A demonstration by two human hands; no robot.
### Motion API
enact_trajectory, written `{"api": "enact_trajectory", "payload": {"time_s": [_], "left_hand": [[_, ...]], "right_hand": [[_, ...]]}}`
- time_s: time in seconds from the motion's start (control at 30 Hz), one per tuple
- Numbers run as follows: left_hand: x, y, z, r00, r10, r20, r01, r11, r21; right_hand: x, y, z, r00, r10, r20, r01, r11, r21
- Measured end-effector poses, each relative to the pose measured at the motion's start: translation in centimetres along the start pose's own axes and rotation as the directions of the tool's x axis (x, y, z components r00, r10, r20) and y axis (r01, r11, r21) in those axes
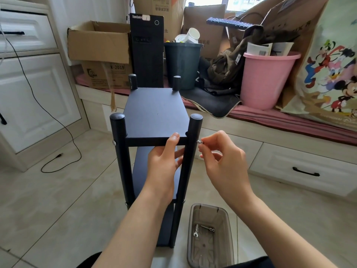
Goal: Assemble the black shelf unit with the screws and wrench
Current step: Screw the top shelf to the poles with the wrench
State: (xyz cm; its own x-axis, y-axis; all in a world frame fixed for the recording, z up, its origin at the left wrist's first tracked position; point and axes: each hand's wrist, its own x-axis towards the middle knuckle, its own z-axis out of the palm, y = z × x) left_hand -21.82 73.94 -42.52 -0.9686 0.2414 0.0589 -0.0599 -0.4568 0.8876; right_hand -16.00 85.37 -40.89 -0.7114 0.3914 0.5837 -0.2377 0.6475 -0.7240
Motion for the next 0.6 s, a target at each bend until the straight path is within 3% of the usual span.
{"api": "enact_trajectory", "payload": {"time_s": [0.2, 0.4, 0.6], "left_hand": [[0.08, 0.06, 0.40, 1.000, 0.029, -0.007, -0.028, 0.998, 0.050], [0.00, 0.16, 0.59, 1.000, 0.029, 0.002, -0.029, 0.998, 0.063], [0.06, 0.02, 0.56, 1.000, 0.023, -0.008, -0.023, 0.999, 0.040]], "right_hand": [[0.38, -0.04, -0.12, 0.983, 0.176, 0.051, -0.183, 0.962, 0.205], [0.53, 0.14, 0.22, 0.993, 0.112, 0.041, -0.118, 0.976, 0.182], [0.70, 0.19, 0.12, 0.990, 0.137, 0.019, -0.138, 0.969, 0.207]]}}
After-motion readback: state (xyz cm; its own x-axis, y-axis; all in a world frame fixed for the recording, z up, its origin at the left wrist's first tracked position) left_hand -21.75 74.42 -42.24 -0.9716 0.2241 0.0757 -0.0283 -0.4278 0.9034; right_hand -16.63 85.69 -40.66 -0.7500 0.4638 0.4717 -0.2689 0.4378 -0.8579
